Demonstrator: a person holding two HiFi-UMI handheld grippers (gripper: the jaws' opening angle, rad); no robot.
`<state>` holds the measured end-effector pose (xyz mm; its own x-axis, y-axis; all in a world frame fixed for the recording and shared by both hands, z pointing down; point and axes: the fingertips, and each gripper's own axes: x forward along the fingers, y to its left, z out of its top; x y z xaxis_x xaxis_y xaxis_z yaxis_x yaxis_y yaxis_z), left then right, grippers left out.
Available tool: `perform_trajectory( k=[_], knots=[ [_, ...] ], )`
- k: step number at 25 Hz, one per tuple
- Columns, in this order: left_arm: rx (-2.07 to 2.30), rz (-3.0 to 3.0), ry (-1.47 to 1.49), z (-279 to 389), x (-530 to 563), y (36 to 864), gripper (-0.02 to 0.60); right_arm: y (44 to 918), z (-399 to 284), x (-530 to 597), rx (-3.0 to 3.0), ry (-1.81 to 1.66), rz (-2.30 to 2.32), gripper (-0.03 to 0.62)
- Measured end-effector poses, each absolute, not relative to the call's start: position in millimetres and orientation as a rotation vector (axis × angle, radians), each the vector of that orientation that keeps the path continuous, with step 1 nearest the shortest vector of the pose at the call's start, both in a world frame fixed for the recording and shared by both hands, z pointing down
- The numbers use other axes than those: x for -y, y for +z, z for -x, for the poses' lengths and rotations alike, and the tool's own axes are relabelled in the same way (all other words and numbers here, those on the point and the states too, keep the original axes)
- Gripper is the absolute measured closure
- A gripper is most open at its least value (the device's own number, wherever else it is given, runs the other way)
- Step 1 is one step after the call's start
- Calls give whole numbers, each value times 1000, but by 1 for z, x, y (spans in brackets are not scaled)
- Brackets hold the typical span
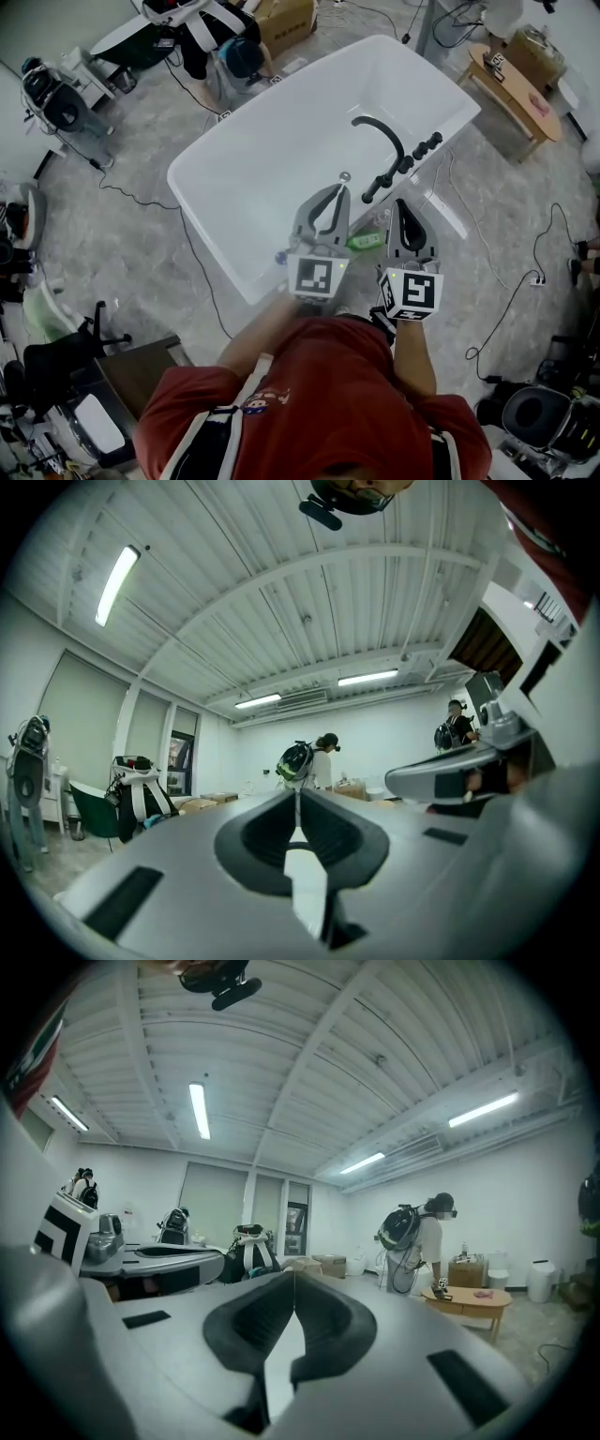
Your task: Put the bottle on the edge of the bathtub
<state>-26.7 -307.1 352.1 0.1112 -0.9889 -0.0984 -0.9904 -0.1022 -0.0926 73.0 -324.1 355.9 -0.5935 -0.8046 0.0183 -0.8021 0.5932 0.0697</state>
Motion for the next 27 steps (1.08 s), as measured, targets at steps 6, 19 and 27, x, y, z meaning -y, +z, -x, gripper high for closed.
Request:
perform_trajectory(
  k=[6, 19, 27],
  knots=[
    [-2019, 2226, 9, 31, 306, 353, 554, 357, -70, 325, 2755, -85, -1393, 580],
    [-2007, 2188, -43, 35, 316, 354, 554, 366, -69, 340, 2761, -70, -1354, 580],
    [-2058, 2179, -30, 38, 312, 356, 554, 375, -66, 340, 2763, -51, -1331, 580]
  ],
)
